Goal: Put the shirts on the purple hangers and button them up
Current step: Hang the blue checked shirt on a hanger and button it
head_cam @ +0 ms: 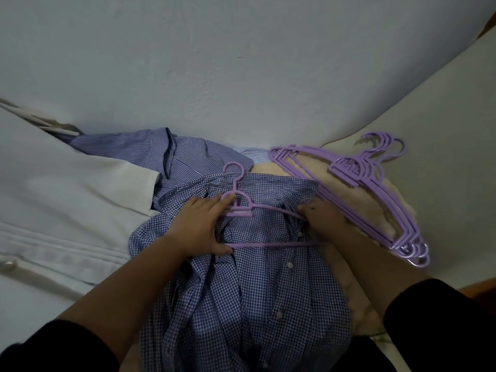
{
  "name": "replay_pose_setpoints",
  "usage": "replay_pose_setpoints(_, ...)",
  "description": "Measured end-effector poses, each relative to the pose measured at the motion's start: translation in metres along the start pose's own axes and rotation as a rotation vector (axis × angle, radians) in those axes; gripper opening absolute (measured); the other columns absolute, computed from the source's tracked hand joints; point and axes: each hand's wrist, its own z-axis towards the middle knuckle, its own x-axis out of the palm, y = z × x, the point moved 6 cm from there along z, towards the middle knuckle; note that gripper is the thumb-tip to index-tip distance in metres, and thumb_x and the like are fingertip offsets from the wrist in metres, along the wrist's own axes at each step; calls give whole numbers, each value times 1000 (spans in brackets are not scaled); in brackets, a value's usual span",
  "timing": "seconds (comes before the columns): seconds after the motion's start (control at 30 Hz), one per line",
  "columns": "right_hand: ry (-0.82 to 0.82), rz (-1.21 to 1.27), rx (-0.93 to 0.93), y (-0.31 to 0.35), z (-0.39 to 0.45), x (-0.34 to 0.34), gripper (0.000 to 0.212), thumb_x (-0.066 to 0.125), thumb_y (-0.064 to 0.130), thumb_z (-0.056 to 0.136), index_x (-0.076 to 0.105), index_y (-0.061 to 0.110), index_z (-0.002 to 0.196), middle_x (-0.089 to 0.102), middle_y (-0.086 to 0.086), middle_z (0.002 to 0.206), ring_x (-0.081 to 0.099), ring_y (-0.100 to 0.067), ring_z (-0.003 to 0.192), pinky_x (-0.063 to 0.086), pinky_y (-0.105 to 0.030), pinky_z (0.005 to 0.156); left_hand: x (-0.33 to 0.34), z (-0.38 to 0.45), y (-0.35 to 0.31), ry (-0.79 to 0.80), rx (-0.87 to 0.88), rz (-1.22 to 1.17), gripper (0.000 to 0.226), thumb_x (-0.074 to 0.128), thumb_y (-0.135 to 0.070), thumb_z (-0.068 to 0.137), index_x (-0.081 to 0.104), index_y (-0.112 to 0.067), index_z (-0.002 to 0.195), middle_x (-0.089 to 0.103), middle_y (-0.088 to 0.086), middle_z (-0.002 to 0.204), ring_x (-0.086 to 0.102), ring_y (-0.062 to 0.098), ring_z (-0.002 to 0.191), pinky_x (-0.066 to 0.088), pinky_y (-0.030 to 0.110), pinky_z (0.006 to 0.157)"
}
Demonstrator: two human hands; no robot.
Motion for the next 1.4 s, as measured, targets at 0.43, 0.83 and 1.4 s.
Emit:
replay_pose_setpoints(0.43, -141, 77, 24, 3, -12, -42, 33, 47, -5, 91, 62, 1, 121, 60, -17, 126, 56, -34, 112, 42, -32, 91, -40, -23, 31, -159, -192, -146, 131, 82, -64, 54, 9, -20, 154, 56, 13, 124, 51, 28, 108, 42, 36, 95)
replay_pose_setpoints(0.83, -155, 336, -202, 80, -55, -20, 36, 42, -1, 95, 57, 7, 128, 63, -11, 111, 62, -17, 78, 48, -16, 62, -26, 0, 11, -50, -224, -43, 125, 76, -67, 58, 8, -22, 152, 55, 7, 127, 51, 28, 113, 37, 37, 100)
replay_pose_setpoints(1.4, -236, 579, -343, 134, -60, -4, 41, 43, 2, 95, 50, 8, 135, 52, -10, 121, 54, -20, 80, 49, -36, 82, -43, 13, 13, 47, -278, 162, 128, 72, -64, 68, -9, -9, 151, 57, 9, 130, 50, 26, 119, 23, 39, 106)
